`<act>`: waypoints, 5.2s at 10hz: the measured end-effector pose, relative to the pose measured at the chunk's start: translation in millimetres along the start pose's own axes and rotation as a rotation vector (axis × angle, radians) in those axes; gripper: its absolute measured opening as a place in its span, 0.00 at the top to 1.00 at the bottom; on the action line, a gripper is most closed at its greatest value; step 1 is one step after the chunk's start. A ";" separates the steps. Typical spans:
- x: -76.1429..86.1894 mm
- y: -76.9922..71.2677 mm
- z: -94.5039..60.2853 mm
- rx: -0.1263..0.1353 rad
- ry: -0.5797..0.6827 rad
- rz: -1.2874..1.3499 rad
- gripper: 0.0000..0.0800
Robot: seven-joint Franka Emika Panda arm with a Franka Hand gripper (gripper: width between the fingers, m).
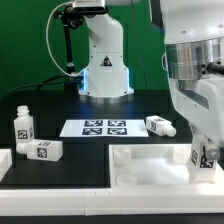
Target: Assemble one leg
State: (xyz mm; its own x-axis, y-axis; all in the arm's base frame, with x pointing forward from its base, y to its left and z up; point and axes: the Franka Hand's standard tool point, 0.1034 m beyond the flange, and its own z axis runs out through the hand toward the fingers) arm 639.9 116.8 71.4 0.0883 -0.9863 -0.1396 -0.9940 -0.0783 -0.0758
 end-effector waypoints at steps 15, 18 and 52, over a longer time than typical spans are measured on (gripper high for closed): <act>3.2 1.5 5.8 0.017 0.123 -1.146 0.52; 5.4 2.0 4.5 0.011 0.099 -0.779 0.64; 15.0 0.5 -0.8 0.036 0.072 -0.049 0.64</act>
Offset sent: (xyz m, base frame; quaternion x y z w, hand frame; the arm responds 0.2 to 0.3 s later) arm -0.0074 0.0012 0.0056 -0.0042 0.0261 -0.4905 0.8710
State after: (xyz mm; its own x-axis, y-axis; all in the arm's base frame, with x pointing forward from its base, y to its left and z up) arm 640.7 101.8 70.0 0.1309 -0.9894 -0.0636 -0.9855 -0.1229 -0.1167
